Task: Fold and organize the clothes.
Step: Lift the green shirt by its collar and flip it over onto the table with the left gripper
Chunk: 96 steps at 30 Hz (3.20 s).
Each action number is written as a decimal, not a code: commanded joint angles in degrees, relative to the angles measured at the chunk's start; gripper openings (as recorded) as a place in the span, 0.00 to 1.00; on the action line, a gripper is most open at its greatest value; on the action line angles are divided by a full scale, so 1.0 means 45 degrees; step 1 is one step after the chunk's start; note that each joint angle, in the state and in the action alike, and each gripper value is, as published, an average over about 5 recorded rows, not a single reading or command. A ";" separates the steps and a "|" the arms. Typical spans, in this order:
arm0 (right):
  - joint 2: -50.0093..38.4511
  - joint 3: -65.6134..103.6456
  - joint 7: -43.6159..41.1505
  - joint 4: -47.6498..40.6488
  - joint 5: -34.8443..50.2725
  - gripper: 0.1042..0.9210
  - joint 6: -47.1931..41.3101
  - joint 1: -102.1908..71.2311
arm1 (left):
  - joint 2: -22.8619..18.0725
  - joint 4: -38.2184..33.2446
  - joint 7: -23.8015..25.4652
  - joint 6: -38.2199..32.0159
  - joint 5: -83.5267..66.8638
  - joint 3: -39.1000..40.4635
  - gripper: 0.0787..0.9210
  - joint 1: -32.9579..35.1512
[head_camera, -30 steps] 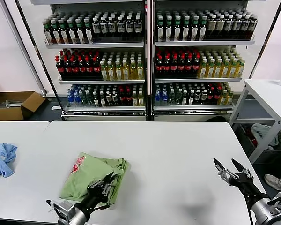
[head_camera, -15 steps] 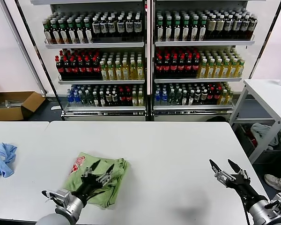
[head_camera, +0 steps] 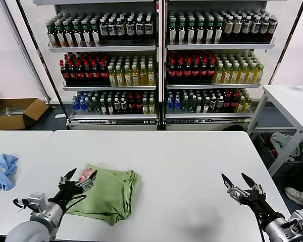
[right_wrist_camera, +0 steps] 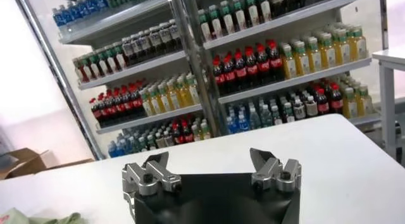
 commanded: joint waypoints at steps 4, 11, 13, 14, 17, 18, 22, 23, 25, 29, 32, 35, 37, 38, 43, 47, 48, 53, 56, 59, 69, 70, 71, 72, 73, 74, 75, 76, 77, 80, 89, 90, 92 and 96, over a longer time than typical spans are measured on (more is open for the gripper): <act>0.0048 -0.0020 -0.0001 0.0079 -0.0099 0.88 0.0019 -0.0072 | 0.0338 0.1275 0.0635 0.2091 -0.1129 -0.0233 0.88 -0.0253; 0.0026 0.0300 -0.0026 0.0051 -0.0086 0.88 0.0072 -0.0253 | 0.0348 0.2092 0.0927 0.2191 -0.1046 0.0530 0.88 -0.1067; 0.0030 0.0325 -0.0021 0.0021 -0.0089 0.88 0.0081 -0.0264 | 0.0341 0.2220 0.0989 0.2242 -0.1042 0.0593 0.88 -0.1183; 0.0036 0.0314 -0.0016 0.0008 -0.0093 0.88 0.0081 -0.0256 | 0.0333 0.2278 0.1039 0.2247 -0.1035 0.0618 0.88 -0.1231; 0.0057 0.0231 0.0001 0.0003 -0.0105 0.88 0.0075 -0.0204 | 0.0271 0.2525 0.1191 0.2183 -0.1000 0.0717 0.88 -0.1419; 0.0058 0.0206 0.0005 0.0011 -0.0112 0.88 0.0071 -0.0180 | 0.0245 0.2615 0.1232 0.2144 -0.0989 0.0742 0.88 -0.1473; 0.0042 0.0181 -0.0003 0.0029 -0.0129 0.88 0.0051 -0.0124 | 0.0130 0.2741 0.1429 0.1805 -0.0607 0.0796 0.83 -0.1463; 0.0039 0.0191 -0.0008 0.0020 -0.0129 0.88 0.0049 -0.0127 | 0.0088 0.2718 0.1503 0.1679 -0.0439 0.0802 0.80 -0.1400; 0.0041 0.0208 -0.0009 -0.0005 -0.0128 0.88 0.0051 -0.0139 | -0.0048 0.2693 0.1630 0.1436 -0.0191 0.0812 0.73 -0.1259; 0.0030 0.0200 -0.0019 -0.0037 -0.0134 0.88 0.0056 -0.0142 | -0.0396 0.2732 0.1621 0.1002 0.0028 0.0869 0.59 -0.1039; 0.0020 0.0136 -0.0026 -0.0066 -0.0137 0.88 0.0054 -0.0098 | -0.0592 0.2668 0.1576 0.0700 0.0121 0.0891 0.49 -0.0829; 0.0017 0.0017 -0.0029 -0.0107 -0.0162 0.88 0.0057 -0.0027 | -0.0757 0.2608 0.1501 0.0441 0.0203 0.0833 0.39 -0.0630; 0.0008 -0.0066 -0.0032 -0.0128 -0.0178 0.88 0.0062 0.0033 | -0.0834 0.2603 0.1422 0.0311 0.0225 0.0719 0.32 -0.0542; -0.0001 -0.0099 -0.0036 -0.0137 -0.0179 0.88 0.0064 0.0067 | -0.0860 0.2587 0.1384 0.0247 0.0221 0.0621 0.28 -0.0491; -0.0047 -0.0209 -0.0046 -0.0217 -0.0153 0.88 0.0068 0.0272 | -0.0858 0.2306 0.1258 0.0085 0.0009 -0.0407 0.12 -0.0067; -0.0085 -0.0237 -0.0065 -0.0293 -0.0111 0.88 0.0085 0.0374 | -0.0531 0.2088 0.1254 0.0119 -0.0220 -0.2178 0.04 0.0539; -0.0099 -0.0248 -0.0073 -0.0320 -0.0096 0.88 0.0092 0.0395 | -0.0370 0.2070 0.1272 0.0158 -0.0268 -0.2765 0.04 0.0724; -0.0173 -0.0468 -0.0109 -0.0453 -0.0057 0.88 0.0152 0.0536 | 0.0778 0.2283 0.1374 0.0611 -0.0629 -0.6114 0.04 0.1522; -0.0178 -0.0708 -0.0110 -0.0496 -0.0056 0.88 0.0164 0.0694 | 0.1814 0.2619 0.1436 0.0925 -0.0734 -0.8010 0.04 0.1867; -0.0171 -0.0877 -0.0122 -0.0512 -0.0053 0.88 0.0176 0.0826 | 0.2746 0.2894 0.1488 0.1169 -0.0932 -0.9320 0.04 0.2121; -0.0212 -0.0659 -0.0230 -0.0579 0.0027 0.88 0.0316 0.0770 | 0.2500 0.0463 -0.0625 0.1652 -0.1365 -0.8673 0.04 0.1551; -0.0209 -0.0587 -0.0236 -0.0568 0.0038 0.88 0.0330 0.0731 | 0.2164 -0.0228 -0.1114 0.1706 -0.1438 -0.8039 0.04 0.1469; -0.0206 -0.0518 -0.0238 -0.0548 0.0051 0.88 0.0341 0.0686 | 0.1809 -0.0896 -0.1627 0.1770 -0.1433 -0.7190 0.04 0.1345; -0.0203 -0.0455 -0.0237 -0.0523 0.0057 0.88 0.0349 0.0643 | 0.1396 -0.1477 -0.2047 0.1829 -0.1365 -0.6236 0.04 0.1190; -0.0199 -0.0391 -0.0234 -0.0491 0.0062 0.88 0.0354 0.0596 | 0.1022 -0.1914 -0.2429 0.1859 -0.1261 -0.5197 0.04 0.1023; -0.0194 -0.0331 -0.0228 -0.0451 0.0068 0.88 0.0356 0.0547 | 0.0658 -0.2234 -0.2814 0.1851 -0.1053 -0.3909 0.04 0.0818; -0.0192 -0.0274 -0.0223 -0.0413 0.0066 0.88 0.0358 0.0495 | 0.0306 -0.2440 -0.3191 0.1801 -0.0769 -0.2536 0.04 0.0580; -0.0191 -0.0211 -0.0218 -0.0371 0.0062 0.88 0.0359 0.0441 | -0.0060 -0.2525 -0.3491 0.1707 -0.0460 -0.1231 0.04 0.0365; -0.0191 -0.0133 -0.0213 -0.0311 0.0062 0.88 0.0359 0.0378 | -0.0418 -0.2472 -0.3782 0.1590 -0.0126 0.0099 0.04 0.0174; -0.0199 0.0121 -0.0199 -0.0113 0.0070 0.88 0.0355 0.0183 | -0.1471 -0.1849 -0.4403 0.1173 0.0748 0.3250 0.04 -0.0281; -0.0155 -0.0064 0.0065 0.0462 -0.0096 0.88 0.0023 0.0002 | -0.3175 -0.1126 -0.5818 0.0898 -0.0725 0.7447 0.04 -0.2640; -0.0154 -0.0209 0.0103 0.0489 -0.0188 0.88 -0.0023 0.0024 | -0.3280 -0.1079 -0.5886 0.0894 -0.1003 0.7597 0.04 -0.2906; -0.0160 -0.0574 0.0174 0.0555 -0.0406 0.88 -0.0110 0.0077 | -0.3433 -0.0912 -0.5962 0.0834 -0.1409 0.7744 0.04 -0.3363; -0.0211 -0.1357 0.0330 0.0645 -0.0844 0.88 -0.0308 0.0220 | -0.3387 -0.0833 -0.6233 0.0580 -0.2549 0.7503 0.04 -0.3924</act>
